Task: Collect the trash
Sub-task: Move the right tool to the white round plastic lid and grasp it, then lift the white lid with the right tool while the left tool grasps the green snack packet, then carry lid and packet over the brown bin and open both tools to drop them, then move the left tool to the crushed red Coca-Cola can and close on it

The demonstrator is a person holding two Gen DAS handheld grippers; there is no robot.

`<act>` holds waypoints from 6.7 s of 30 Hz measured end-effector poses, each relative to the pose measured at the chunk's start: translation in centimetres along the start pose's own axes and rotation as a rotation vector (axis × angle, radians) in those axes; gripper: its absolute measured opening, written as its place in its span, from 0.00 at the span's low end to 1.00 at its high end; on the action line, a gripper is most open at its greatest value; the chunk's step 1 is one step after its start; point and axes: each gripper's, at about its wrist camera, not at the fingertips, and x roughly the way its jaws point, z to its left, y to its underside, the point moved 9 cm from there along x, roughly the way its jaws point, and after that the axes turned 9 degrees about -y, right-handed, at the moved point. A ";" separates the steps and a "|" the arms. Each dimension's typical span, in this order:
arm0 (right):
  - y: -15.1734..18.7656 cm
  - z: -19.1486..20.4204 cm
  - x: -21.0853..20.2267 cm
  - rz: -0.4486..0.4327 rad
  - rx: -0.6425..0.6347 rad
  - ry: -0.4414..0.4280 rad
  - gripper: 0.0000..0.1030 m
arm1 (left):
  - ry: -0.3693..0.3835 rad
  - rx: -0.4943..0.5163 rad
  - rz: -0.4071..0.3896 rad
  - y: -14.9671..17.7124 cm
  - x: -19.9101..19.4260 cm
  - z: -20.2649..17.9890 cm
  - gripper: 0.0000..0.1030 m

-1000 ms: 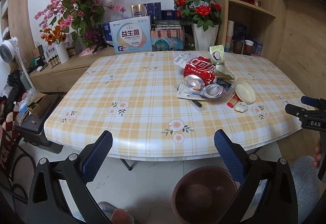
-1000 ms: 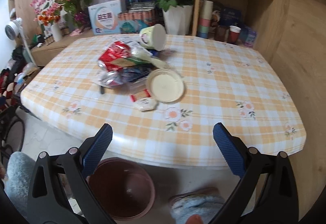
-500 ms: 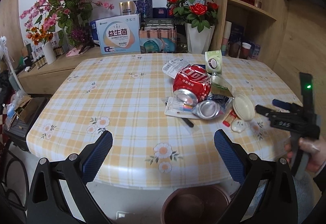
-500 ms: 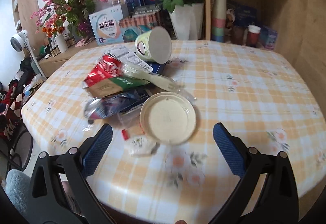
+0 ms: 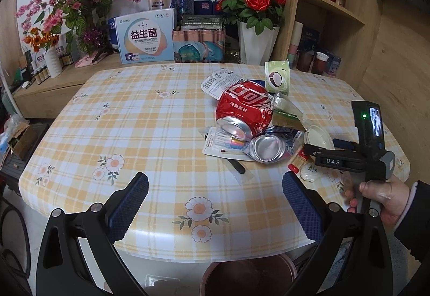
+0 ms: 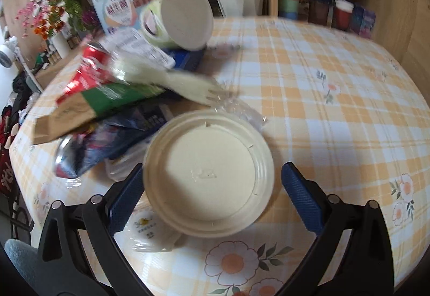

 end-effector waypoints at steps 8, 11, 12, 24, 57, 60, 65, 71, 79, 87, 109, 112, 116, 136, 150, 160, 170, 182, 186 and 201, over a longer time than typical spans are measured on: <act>0.7 -0.3 -1.5 -0.021 0.051 -0.064 0.85 | 0.038 0.003 0.006 -0.7 0.7 -1.5 0.95; 1.2 -0.3 -2.3 -0.028 0.066 -0.060 0.85 | 0.078 0.002 0.021 -1.1 1.2 -2.7 0.93; 1.5 -0.3 -2.7 -0.036 0.062 -0.056 0.85 | 0.097 0.002 0.028 -1.3 1.4 -3.2 0.91; 3.7 -1.5 -6.2 -0.095 0.083 -0.032 0.85 | 0.232 0.004 0.133 -2.6 4.2 -8.8 0.65; 4.0 -1.5 -9.0 -0.151 0.097 -0.037 0.85 | 0.472 -0.474 0.406 -4.1 11.5 -11.4 0.32; 4.0 -1.1 -9.6 -0.156 0.087 -0.046 0.85 | 0.456 -0.463 0.413 -4.1 11.8 -11.5 0.15; 4.1 -1.0 -10.1 -0.156 0.102 -0.048 0.85 | 0.413 -0.418 0.430 -3.4 11.2 -11.1 0.03; 3.7 -0.6 -10.9 -0.169 0.110 -0.049 0.85 | 0.405 -0.390 0.393 -3.5 9.0 -10.0 0.02; 3.8 1.0 -12.2 -0.183 0.088 -0.055 0.85 | 0.391 -0.299 0.284 -4.2 4.4 -8.9 0.02; 5.0 3.0 -13.8 -0.185 0.071 -0.067 0.85 | 0.366 -0.220 0.178 -3.0 -0.6 -7.4 0.02; 13.9 12.2 -14.9 -0.083 -0.051 -0.132 0.86 | 0.295 -0.246 0.085 7.0 -10.7 -1.2 0.02; 14.8 13.6 -15.1 -0.072 -0.087 -0.138 0.86 | 0.293 -0.272 0.082 8.2 -11.5 -0.5 0.02; 15.7 14.8 -15.2 -0.065 -0.104 -0.145 0.87 | 0.280 -0.271 0.050 9.6 -13.2 0.2 0.02; 17.9 15.8 -13.5 -0.031 -0.118 -0.165 0.94 | 0.275 -0.312 0.090 13.4 -11.5 1.2 0.02; 15.3 11.8 -16.4 -0.201 -0.026 -0.090 0.94 | 0.295 -0.225 0.182 15.4 -9.7 -2.2 0.02; 15.0 10.1 -16.9 -0.223 -0.006 -0.063 0.94 | 0.305 -0.253 0.147 14.7 -9.5 -3.1 0.81; 15.3 9.7 -16.3 -0.200 -0.040 -0.019 0.95 | 0.135 -0.232 0.094 14.0 -9.0 0.1 0.94; 14.1 7.2 -15.2 -0.151 0.024 -0.043 0.95 | 0.038 -0.211 0.059 12.9 -7.8 3.5 0.94; 13.6 6.2 -14.6 -0.132 0.049 -0.055 0.95 | 0.035 -0.185 0.057 12.3 -7.2 3.5 0.94; 9.7 4.6 -12.0 -0.079 0.023 0.009 0.94 | 0.097 -0.164 0.105 4.3 -1.9 2.1 0.94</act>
